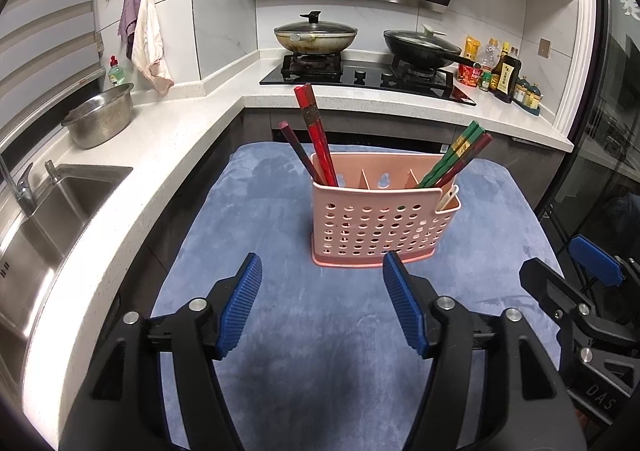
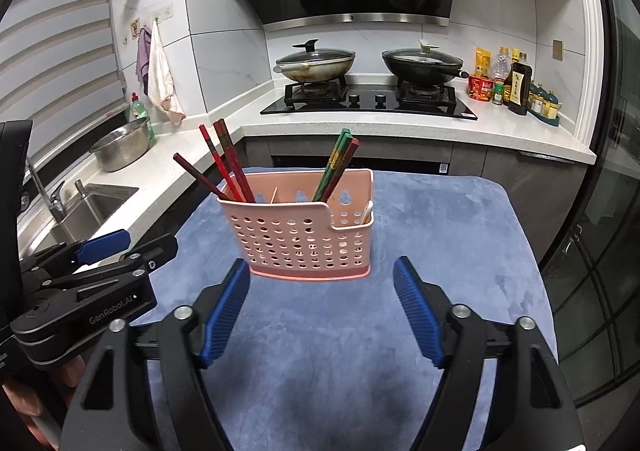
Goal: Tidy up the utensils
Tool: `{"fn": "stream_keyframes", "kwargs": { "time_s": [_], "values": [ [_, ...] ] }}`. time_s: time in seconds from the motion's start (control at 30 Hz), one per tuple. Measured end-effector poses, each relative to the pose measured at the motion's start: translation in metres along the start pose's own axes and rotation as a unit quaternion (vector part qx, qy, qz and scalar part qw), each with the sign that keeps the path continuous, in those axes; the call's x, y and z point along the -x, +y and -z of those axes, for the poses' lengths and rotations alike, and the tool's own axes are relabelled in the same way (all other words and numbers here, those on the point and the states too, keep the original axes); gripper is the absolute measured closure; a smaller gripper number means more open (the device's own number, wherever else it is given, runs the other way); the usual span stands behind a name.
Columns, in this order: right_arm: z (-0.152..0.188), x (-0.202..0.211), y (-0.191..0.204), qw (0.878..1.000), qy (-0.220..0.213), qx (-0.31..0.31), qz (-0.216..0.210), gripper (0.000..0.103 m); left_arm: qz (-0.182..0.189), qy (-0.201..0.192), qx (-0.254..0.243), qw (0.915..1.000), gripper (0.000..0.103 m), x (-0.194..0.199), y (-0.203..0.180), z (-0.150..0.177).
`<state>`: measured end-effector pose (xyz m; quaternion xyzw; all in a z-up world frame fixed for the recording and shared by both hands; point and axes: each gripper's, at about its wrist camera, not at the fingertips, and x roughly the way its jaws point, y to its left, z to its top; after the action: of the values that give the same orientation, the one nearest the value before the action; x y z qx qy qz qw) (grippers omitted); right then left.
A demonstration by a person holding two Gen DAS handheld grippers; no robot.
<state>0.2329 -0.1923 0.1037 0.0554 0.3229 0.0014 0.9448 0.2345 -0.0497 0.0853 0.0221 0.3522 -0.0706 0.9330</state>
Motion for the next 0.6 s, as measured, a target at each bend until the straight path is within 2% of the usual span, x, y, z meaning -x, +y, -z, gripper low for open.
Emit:
{"fn": "stream_keyframes", "kwargs": {
  "time_s": [0.03, 0.1, 0.33, 0.4, 0.6],
  "values": [
    [0.0006, -0.0006, -0.0005, 1.0, 0.002, 0.0, 0.002, 0.028, -0.002, 0.0, 0.0, 1.0, 0.041, -0.0004, 0.0001, 0.0006],
    [0.0005, -0.0027, -0.0023, 1.0, 0.009, -0.002, 0.001, 0.019, -0.004, 0.002, 0.001, 1.0, 0.037, -0.0012, 0.0003, 0.0012],
    [0.0042, -0.0038, -0.007, 1.0, 0.009, -0.01, 0.015, 0.016, -0.02, -0.004, 0.004, 0.9998, 0.018, -0.0004, 0.0017, 0.0032],
    [0.0052, -0.004, -0.0074, 1.0, 0.008, -0.01, 0.017, 0.007, -0.026, -0.008, 0.0, 0.9996, 0.013, 0.0006, 0.0006, 0.004],
    [0.0063, -0.0053, -0.0097, 0.999, 0.005, -0.012, 0.03, 0.007, -0.029, -0.004, 0.001, 0.9996, 0.009, 0.0006, 0.0024, 0.0055]
  ]
}}
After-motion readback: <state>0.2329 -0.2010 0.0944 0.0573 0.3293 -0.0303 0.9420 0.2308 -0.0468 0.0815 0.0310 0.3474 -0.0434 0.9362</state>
